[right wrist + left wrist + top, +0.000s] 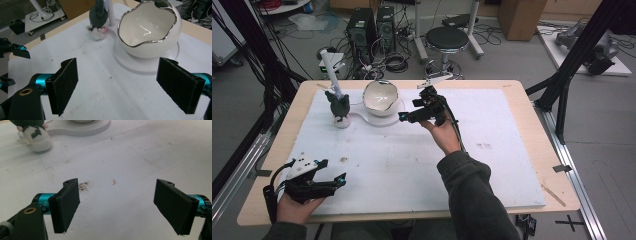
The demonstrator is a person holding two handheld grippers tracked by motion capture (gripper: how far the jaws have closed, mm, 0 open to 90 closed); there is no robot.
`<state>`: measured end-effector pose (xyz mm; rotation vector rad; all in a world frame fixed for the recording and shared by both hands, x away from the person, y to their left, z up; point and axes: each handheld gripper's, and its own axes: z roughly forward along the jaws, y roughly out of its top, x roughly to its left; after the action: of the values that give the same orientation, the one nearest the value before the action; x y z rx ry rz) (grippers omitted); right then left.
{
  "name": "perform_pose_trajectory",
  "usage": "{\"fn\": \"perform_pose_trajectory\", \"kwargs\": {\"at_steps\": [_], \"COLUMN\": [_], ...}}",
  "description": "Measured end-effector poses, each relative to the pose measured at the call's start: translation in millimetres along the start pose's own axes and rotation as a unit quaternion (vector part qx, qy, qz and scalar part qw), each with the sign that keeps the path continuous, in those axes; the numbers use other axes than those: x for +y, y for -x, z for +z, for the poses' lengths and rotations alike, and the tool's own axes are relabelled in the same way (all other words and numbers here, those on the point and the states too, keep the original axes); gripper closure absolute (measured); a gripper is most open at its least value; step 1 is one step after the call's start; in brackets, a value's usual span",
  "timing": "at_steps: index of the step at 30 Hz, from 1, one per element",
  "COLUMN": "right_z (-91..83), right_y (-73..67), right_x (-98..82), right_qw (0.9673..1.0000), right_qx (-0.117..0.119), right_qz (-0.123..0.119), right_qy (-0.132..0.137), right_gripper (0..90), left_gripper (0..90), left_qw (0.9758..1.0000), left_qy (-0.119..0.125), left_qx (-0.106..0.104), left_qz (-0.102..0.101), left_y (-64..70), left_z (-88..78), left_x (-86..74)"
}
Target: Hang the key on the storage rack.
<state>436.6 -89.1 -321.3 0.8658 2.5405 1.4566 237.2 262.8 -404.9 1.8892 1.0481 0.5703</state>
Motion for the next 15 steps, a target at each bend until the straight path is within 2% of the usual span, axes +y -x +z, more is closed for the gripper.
{"fn": "perform_pose_trajectory", "kwargs": {"at_steps": [15], "right_z": [-18.9], "right_y": [4.3], "right_x": [-22.8], "right_qw": [0.9999], "right_qx": [-0.013], "right_qz": [0.007], "right_qy": [-0.001], "right_gripper": [13.3], "left_gripper": [21.1], "left_qw": [1.0], "left_qy": [-0.003], "left_qx": [-0.003], "left_qz": [0.003], "left_y": [1.7], "left_z": [1.8], "left_x": [0.9]}}
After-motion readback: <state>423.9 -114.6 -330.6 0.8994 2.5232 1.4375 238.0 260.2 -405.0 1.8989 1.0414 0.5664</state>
